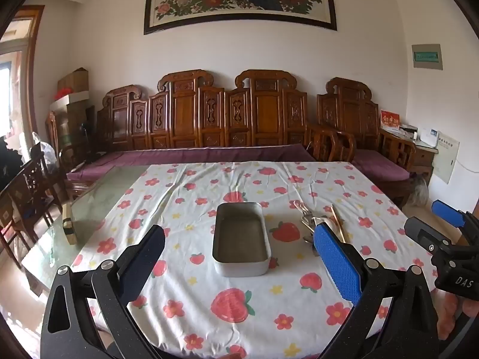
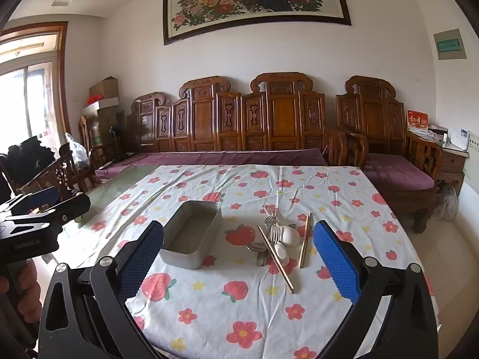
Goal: Organize utensils
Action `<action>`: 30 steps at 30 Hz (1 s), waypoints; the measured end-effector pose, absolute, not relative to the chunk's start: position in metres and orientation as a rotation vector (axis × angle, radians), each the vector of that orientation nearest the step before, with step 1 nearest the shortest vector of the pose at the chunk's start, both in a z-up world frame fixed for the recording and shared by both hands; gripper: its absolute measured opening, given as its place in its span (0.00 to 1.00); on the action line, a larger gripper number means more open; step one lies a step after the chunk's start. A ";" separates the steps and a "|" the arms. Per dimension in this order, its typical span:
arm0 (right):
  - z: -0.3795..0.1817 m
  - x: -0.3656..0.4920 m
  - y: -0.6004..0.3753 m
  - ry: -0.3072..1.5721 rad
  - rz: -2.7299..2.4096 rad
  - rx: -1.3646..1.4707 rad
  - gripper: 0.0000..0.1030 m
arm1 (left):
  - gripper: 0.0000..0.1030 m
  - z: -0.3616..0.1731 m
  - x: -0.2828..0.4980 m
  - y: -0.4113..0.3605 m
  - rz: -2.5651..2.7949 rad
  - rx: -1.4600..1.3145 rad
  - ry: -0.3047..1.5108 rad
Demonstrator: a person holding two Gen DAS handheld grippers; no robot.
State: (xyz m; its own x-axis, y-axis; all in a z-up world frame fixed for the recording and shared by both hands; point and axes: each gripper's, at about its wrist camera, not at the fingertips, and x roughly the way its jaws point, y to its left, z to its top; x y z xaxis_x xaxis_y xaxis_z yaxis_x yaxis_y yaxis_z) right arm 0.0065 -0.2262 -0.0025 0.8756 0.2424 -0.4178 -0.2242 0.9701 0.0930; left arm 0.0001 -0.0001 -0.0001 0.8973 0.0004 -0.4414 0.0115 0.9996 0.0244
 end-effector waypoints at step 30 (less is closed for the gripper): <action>-0.003 0.007 -0.227 0.438 0.246 0.056 0.97 | 0.94 0.000 0.000 0.000 -0.006 0.028 0.457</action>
